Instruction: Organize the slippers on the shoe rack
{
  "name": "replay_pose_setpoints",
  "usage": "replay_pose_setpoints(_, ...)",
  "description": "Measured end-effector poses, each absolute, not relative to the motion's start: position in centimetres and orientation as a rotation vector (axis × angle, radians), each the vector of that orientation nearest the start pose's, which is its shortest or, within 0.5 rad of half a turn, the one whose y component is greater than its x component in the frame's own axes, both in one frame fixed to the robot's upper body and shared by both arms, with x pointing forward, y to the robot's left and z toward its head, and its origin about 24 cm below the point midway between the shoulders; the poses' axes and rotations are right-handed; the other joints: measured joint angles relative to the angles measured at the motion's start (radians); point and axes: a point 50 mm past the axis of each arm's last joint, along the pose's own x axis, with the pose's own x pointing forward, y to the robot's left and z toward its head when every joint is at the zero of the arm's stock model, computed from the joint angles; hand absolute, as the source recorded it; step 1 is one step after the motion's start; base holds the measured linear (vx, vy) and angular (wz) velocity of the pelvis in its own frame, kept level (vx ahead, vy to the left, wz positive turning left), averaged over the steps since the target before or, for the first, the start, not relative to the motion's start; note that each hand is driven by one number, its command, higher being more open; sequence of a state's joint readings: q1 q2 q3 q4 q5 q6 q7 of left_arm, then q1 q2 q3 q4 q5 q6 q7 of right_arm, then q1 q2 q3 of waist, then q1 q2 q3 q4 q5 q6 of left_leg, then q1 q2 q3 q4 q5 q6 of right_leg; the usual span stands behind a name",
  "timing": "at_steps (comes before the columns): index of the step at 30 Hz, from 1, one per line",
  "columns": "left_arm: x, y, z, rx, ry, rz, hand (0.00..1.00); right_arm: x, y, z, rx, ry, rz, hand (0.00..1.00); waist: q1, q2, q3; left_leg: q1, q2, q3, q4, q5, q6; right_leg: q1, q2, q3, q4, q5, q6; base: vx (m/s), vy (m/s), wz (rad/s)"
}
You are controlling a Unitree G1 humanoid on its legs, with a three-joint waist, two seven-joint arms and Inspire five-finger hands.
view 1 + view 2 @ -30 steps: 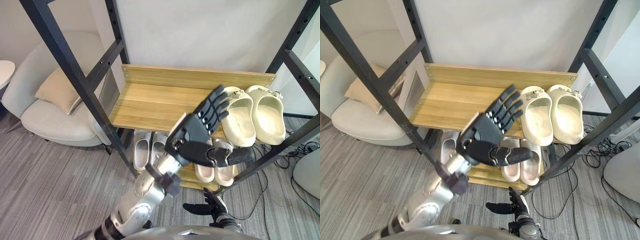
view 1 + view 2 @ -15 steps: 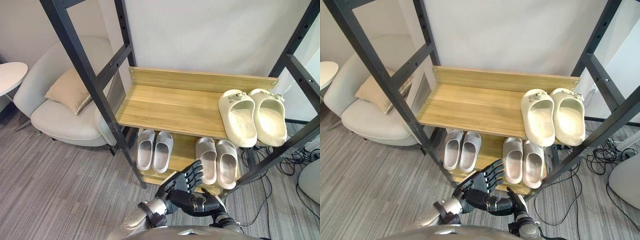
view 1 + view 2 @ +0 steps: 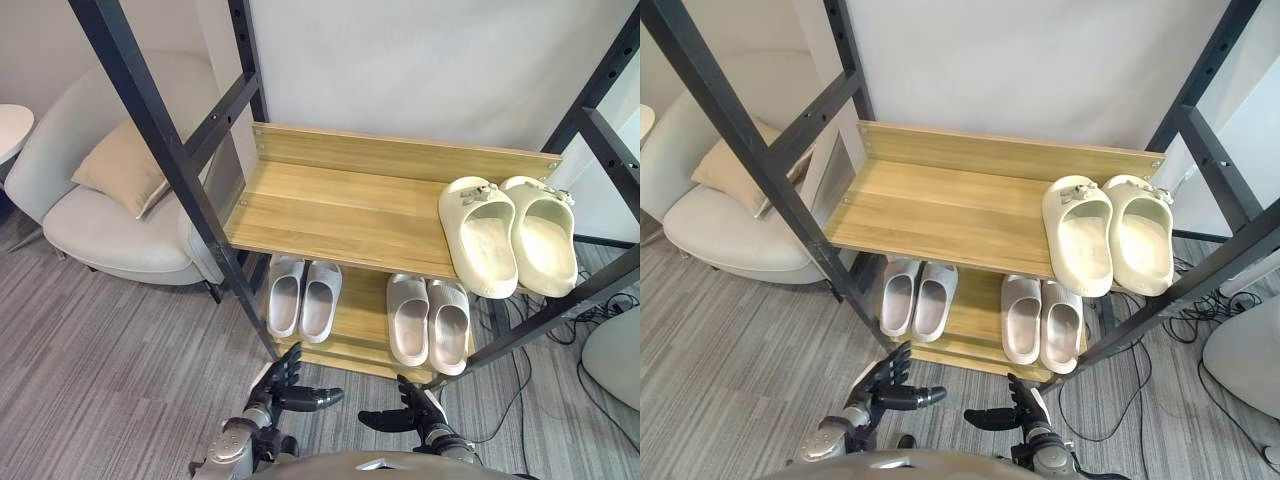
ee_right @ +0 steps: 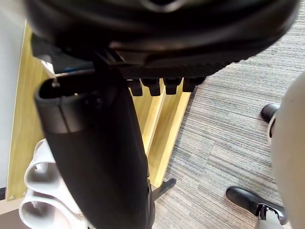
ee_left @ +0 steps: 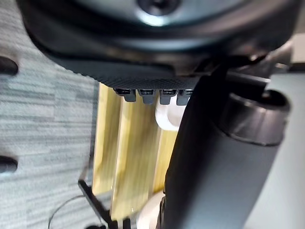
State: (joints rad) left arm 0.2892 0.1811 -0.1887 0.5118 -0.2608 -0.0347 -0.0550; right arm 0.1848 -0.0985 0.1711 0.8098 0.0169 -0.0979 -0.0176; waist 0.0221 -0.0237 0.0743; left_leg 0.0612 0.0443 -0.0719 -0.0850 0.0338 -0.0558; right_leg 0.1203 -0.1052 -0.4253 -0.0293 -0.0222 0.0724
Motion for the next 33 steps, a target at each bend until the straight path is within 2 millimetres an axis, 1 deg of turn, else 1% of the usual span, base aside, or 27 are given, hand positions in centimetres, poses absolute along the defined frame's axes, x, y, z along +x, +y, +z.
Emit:
replay_pose_setpoints(1, 11.8, 17.6, -11.7, -0.083, 0.786, -0.022, 1.0, 11.0, -16.2, -14.4, -0.119, 0.898, 0.068, 1.0, 0.0, 0.0, 0.0, 0.0, 0.0, 0.0, 0.0, 0.0, 0.0, 0.0, 0.0, 0.0, 0.0, 0.0, 0.0, 0.0, 0.0, -0.04)
replay_pose_setpoints(2, 11.2, 18.4, -12.4, -0.068, 0.824, 0.04, 1.0, 11.0, -16.2, -14.4, -0.118, 0.897, 0.06, 1.0, 0.0, 0.0, 0.001, 0.0, 0.0, 0.002, 0.0, 0.0, 0.0, -0.001, 0.0, 0.003, 0.0, 0.0, 0.0, 0.0, 0.0, 0.0)
replay_pose_setpoints(3, 10.9, 18.6, -12.7, -0.062, 0.842, 0.06, 1.0, 11.0, -16.2, -14.4, -0.116, 0.897, 0.055, 1.0, 0.0, -0.001, 0.001, 0.001, 0.0, 0.002, 0.0, 0.0, 0.0, -0.001, 0.0, 0.003, 0.0, 0.0, 0.0, 0.0, 0.0, 0.0)
replay_pose_setpoints(4, 10.2, 19.2, -13.1, -0.035, 0.874, 0.102, 1.0, 11.0, -16.3, -14.3, -0.109, 0.897, 0.038, 1.0, 0.0, -0.002, 0.004, 0.001, 0.001, 0.003, 0.0, 0.0, 0.0, -0.002, 0.0, 0.004, 0.0, 0.0, 0.0, 0.0, 0.0, 0.0)
replay_pose_setpoints(6, 9.7, 19.5, -13.4, -0.023, 0.9, 0.13, 1.0, 11.1, -16.3, -14.3, -0.103, 0.895, 0.024, 1.0, 0.001, -0.004, 0.008, 0.002, 0.001, 0.006, 0.0, -0.001, 0.0, -0.004, 0.0, 0.008, 0.001, 0.001, 0.0, -0.01, 0.0, -0.04)
replay_pose_setpoints(9, 9.5, 19.8, -13.6, -0.021, 0.902, 0.177, 1.0, 11.2, -16.3, -14.3, -0.112, 0.893, 0.023, 1.0, 0.007, -0.005, 0.011, -0.002, 0.001, 0.01, 0.0, -0.001, 0.0, -0.012, 0.0, 0.013, 0.004, 0.002, 0.001, -0.01, 0.005, -0.05)
replay_pose_setpoints(17, 9.7, 19.9, -14.2, -0.053, 0.92, 0.268, 1.0, 11.6, -15.9, -14.3, -0.117, 0.885, 0.022, 1.0, 0.009, -0.009, 0.024, 0.0, 0.001, 0.018, 0.0, -0.001, 0.001, -0.015, 0.0, 0.021, 0.008, 0.002, 0.001, 0.0, 0.002, -0.02)
replay_pose_setpoints(20, 9.9, 20.0, -14.4, -0.065, 0.927, 0.297, 1.0, 12.0, -15.9, -14.3, -0.121, 0.882, 0.027, 1.0, 0.015, -0.007, 0.04, 0.007, 0.004, 0.037, 0.001, -0.003, 0.001, -0.021, -0.001, 0.043, 0.016, 0.003, -0.001, -0.02, 0.016, -0.2)
replay_pose_setpoints(21, 10.0, 20.0, -14.4, -0.072, 0.926, 0.306, 1.0, 12.3, -15.8, -14.3, -0.126, 0.884, 0.03, 1.0, 0.018, -0.005, 0.046, 0.002, 0.005, 0.044, 0.007, -0.006, 0.003, -0.036, -0.004, 0.051, 0.039, -0.001, -0.003, -0.04, 0.028, -0.18)
replay_pose_setpoints(23, 10.7, 19.9, -14.4, -0.076, 0.915, 0.309, 1.0, 13.1, -15.7, -14.2, -0.135, 0.873, 0.036, 1.0, 0.023, -0.006, 0.073, -0.026, 0.001, 0.046, 0.048, -0.018, 0.005, -0.09, -0.027, 0.062, 0.141, -0.042, -0.004, -0.07, 0.038, 0.0)
replay_pose_setpoints(24, 11.2, 20.1, -14.4, -0.068, 0.911, 0.311, 1.0, 13.6, -15.6, -14.0, -0.14, 0.861, 0.038, 1.0, 0.023, -0.004, 0.09, -0.083, -0.005, 0.026, 0.115, -0.035, 0.009, -0.162, -0.051, 0.086, 0.266, -0.073, -0.002, -0.09, 0.031, 0.22)
replay_pose_setpoints(25, 11.3, 20.1, -14.4, -0.067, 0.911, 0.312, 1.0, 13.7, -15.6, -14.0, -0.14, 0.86, 0.04, 1.0, 0.023, -0.004, 0.091, -0.09, -0.006, 0.022, 0.124, -0.037, 0.009, -0.17, -0.053, 0.091, 0.278, -0.074, -0.001, -0.13, 0.017, 0.37)
replay_pose_setpoints(26, 11.4, 20.1, -14.3, -0.065, 0.909, 0.314, 1.0, 13.8, -15.5, -14.0, -0.144, 0.857, 0.043, 1.0, 0.024, -0.002, 0.093, -0.12, -0.008, 0.005, 0.142, -0.038, 0.01, -0.187, -0.055, 0.109, 0.302, -0.079, 0.005, -0.1, -0.027, 0.51)
replay_pose_setpoints(27, 11.5, 20.0, -14.3, -0.066, 0.905, 0.314, 1.0, 13.9, -15.4, -13.9, -0.144, 0.853, 0.045, 1.0, 0.024, -0.004, 0.098, -0.145, -0.007, -0.022, 0.156, -0.036, 0.01, -0.2, -0.061, 0.151, 0.35, -0.123, 0.018, -0.11, -0.09, 0.87)
replay_pose_setpoints(28, 11.6, 20.1, -14.3, -0.063, 0.902, 0.318, 1.0, 13.9, -15.3, -13.9, -0.142, 0.854, 0.051, 1.0, 0.025, -0.008, 0.1, -0.162, -0.024, -0.058, 0.163, -0.027, 0.004, -0.223, -0.068, 0.207, 0.468, -0.185, 0.02, -0.07, -0.154, 1.16)
replay_pose_setpoints(29, 11.7, 20.3, -14.2, -0.057, 0.897, 0.326, 1.0, 13.8, -15.1, -14.0, -0.145, 0.855, 0.06, 1.0, 0.027, -0.018, 0.098, -0.172, -0.041, -0.095, 0.167, -0.015, -0.006, -0.22, -0.06, 0.262, 0.519, -0.228, 0.021, -0.08, -0.195, 1.05)
replay_pose_setpoints(31, 12.1, 20.3, -14.0, -0.054, 0.876, 0.332, 1.0, 14.2, -15.0, -13.8, -0.148, 0.842, 0.065, 1.0, 0.038, -0.027, 0.102, -0.197, -0.053, -0.123, 0.17, -0.002, -0.02, -0.222, -0.051, 0.313, 0.492, -0.258, 0.013, -0.11, -0.181, 0.61)
replay_pose_setpoints(32, 12.6, 20.1, -13.8, -0.054, 0.864, 0.328, 1.0, 15.3, -15.0, -13.3, -0.155, 0.809, 0.066, 1.0, 0.06, -0.018, 0.104, -0.244, -0.049, -0.141, 0.167, 0.019, -0.036, -0.223, -0.034, 0.315, 0.424, -0.279, -0.006, -0.21, -0.172, 0.59)
replay_pose_setpoints(33, 13.2, 19.0, -13.9, -0.066, 0.862, 0.308, 1.0, 16.8, -15.4, -12.7, -0.174, 0.769, 0.062, 1.0, 0.062, 0.04, 0.134, -0.275, -0.017, -0.189, 0.154, 0.048, -0.05, -0.226, 0.005, 0.271, 0.385, -0.245, -0.022, -0.22, -0.158, 0.65)
